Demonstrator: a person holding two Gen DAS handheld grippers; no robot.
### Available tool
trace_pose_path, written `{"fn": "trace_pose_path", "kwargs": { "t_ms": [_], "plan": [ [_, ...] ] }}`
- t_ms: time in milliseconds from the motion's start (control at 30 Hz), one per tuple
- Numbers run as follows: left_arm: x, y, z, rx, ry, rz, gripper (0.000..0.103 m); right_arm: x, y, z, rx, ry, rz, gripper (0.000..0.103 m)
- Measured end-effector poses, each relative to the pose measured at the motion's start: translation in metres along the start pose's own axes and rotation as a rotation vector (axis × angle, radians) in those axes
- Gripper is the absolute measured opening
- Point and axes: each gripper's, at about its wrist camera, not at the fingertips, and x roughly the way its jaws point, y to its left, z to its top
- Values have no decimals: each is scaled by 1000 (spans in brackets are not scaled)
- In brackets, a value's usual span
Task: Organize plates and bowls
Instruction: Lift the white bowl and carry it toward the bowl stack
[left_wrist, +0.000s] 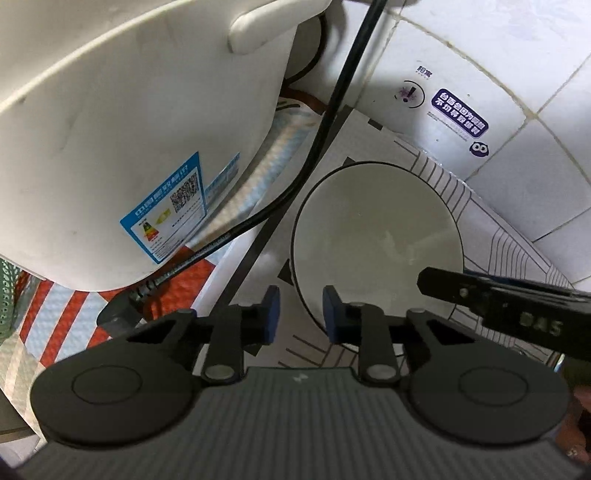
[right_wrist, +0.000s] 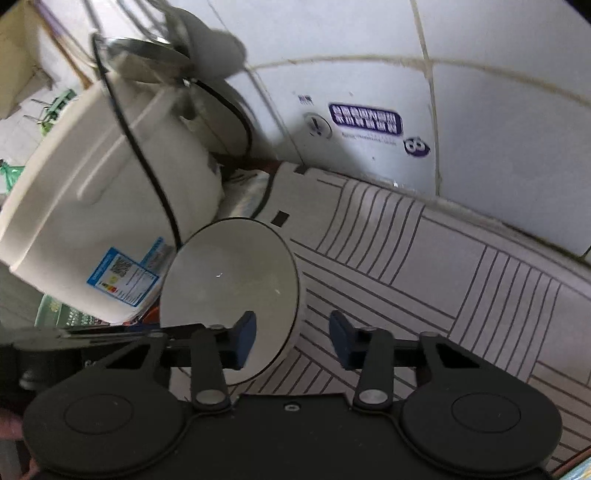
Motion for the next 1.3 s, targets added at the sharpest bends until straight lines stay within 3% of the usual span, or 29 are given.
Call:
{"fn": "trace_pose_path", "kwargs": {
  "t_ms": [133,333,600,833,1100,1300],
  "plan": [
    [0,-1,0,-5,0,-22,14,9,-7,-2,64,7,45,17],
    [-22,-14,-2,45,-27,-14,14,-7,0,-8,55,-25,50,17],
    [-78,-35,-17,123,-62,-60,14,-73,11,-22,72,-142,86,17],
    [-117,-57,-40,212,-67,-88,14,-128,8,-59,105,-216,90,18],
    [-137,-79,-72,311,-69,-69,14,-157,-1,-99,184,-257,93,18],
    [-141,-88,-91,352,-50,-53,14,-168,0,-122,171,-284,74,18]
  ]
}}
